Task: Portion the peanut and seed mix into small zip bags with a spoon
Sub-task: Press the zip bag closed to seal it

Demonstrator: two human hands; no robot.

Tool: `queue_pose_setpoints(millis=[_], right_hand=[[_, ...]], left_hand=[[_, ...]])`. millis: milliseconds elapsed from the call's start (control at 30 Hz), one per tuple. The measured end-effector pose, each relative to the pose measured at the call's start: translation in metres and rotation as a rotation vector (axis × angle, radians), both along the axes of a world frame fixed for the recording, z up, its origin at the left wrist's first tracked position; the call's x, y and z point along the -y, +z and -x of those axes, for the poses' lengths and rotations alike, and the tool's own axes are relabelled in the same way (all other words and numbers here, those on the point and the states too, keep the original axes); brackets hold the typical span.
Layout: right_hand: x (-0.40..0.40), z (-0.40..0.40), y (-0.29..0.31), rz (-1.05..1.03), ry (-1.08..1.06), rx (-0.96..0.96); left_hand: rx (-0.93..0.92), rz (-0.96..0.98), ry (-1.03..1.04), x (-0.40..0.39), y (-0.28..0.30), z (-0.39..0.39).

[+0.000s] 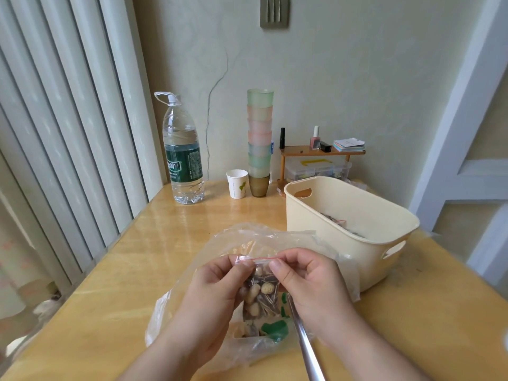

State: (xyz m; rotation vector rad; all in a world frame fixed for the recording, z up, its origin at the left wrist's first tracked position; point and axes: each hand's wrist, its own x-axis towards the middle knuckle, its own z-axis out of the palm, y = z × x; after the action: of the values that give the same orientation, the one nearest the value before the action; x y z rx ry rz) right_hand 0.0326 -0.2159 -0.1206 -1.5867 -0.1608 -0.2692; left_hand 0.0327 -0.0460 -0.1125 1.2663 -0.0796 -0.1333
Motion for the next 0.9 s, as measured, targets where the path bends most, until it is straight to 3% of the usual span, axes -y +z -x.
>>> queue_pose_setpoints(millis=[500, 900], right_hand=[[0.0069, -0.0077, -0.0050, -0.096, 0.041, -0.080], [0.0083, -0.0090, -0.0040, -0.142, 0.025, -0.084]], left_hand=[[0.009, 0.033, 0.065, -0.0074, -0.0003, -0.0039], [0.102, -0.197, 0.121, -0.0088, 0.0035, -0.0013]])
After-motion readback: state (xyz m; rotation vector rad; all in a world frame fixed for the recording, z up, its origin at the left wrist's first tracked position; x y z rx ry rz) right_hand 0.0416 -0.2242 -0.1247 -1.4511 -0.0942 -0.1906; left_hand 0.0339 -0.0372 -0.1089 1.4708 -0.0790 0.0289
